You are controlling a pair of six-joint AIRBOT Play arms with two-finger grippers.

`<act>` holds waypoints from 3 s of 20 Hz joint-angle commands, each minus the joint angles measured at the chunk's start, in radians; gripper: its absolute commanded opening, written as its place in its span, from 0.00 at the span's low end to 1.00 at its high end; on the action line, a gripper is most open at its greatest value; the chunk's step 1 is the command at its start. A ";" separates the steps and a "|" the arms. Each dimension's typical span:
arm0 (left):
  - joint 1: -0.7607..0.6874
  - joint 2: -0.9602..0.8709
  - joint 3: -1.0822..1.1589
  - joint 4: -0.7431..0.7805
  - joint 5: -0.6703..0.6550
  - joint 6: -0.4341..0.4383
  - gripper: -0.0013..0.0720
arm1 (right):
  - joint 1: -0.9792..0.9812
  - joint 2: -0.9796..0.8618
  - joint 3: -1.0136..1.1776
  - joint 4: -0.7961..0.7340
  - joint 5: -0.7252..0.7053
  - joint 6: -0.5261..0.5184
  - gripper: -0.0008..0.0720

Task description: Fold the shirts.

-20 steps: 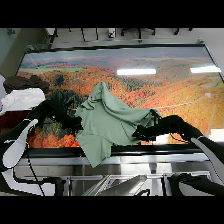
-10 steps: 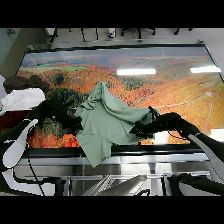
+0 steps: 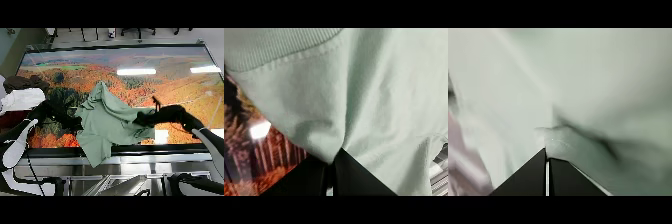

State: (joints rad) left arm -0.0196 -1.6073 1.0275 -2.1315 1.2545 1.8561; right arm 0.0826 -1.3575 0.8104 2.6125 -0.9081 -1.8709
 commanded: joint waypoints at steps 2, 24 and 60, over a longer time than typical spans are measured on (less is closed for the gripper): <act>-0.001 0.000 0.000 0.000 0.012 0.000 0.04 | -0.212 -0.014 0.382 -0.008 0.290 -0.018 0.03; -0.002 0.000 0.000 0.000 0.010 0.000 0.04 | -0.172 0.166 -0.272 -0.094 0.008 -0.020 0.66; 0.012 0.143 0.000 0.016 -0.039 0.000 0.04 | -0.116 -0.029 -0.066 -0.117 0.026 0.096 0.55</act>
State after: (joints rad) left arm -0.0086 -1.4670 1.0271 -2.1189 1.2152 1.8561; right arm -0.0433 -1.3785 0.7357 2.4920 -0.9268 -1.8137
